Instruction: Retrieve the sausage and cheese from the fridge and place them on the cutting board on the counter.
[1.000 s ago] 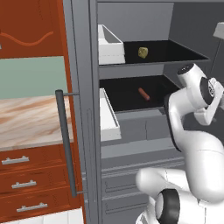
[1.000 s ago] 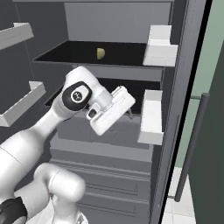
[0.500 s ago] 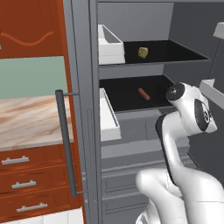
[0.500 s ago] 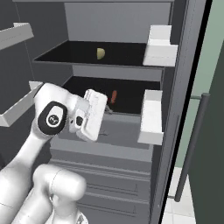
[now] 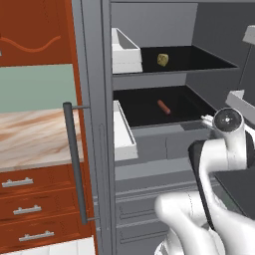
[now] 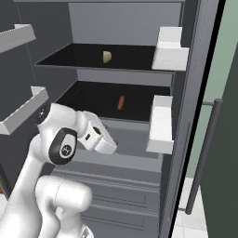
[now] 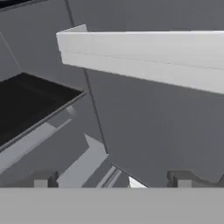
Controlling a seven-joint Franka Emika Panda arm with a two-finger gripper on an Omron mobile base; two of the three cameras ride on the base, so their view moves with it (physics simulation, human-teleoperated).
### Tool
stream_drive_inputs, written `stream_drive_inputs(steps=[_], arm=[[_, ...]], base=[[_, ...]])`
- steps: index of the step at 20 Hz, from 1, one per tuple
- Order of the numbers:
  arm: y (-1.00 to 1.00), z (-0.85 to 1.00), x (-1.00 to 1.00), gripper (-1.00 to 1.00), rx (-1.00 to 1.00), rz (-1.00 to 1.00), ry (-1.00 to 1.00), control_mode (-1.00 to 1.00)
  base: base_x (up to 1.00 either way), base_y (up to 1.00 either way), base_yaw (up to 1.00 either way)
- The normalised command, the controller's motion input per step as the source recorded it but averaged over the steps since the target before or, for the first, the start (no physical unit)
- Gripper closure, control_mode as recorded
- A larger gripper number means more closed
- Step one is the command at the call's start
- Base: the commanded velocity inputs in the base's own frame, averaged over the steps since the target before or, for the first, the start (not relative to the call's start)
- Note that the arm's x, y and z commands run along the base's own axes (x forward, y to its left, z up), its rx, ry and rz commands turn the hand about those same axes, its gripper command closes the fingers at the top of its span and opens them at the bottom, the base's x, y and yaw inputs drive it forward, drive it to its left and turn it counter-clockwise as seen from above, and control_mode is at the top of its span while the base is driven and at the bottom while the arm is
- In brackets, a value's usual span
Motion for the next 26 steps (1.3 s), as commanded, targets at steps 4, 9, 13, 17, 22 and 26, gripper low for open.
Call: stream_drive_inputs(steps=[4, 9, 13, 17, 22, 26], arm=[[0.19, 0.19, 0.07, -1.0, -0.03, 0.5, 0.56, -1.0], [0.2, 0.15, 0.18, -1.0, -0.01, 0.42, 0.35, -1.0], [0.19, 0.0, 0.3, -1.0, -0.01, 0.26, -0.1, -1.0], [0.08, 0.0, 0.39, -1.0, 0.0, 0.18, -0.11, -1.0], [0.03, 0.0, 0.38, -1.0, 0.0, 0.06, -0.06, -1.0], [0.12, 0.0, 0.44, -1.0, 0.0, 0.0, -0.04, -1.0]], base=[[0.0, 0.0, 0.0], [0.0, 0.0, 0.0], [0.0, 0.0, 0.0], [0.0, 0.0, 0.0], [0.0, 0.0, 0.0], [0.0, 0.0, 0.0]])
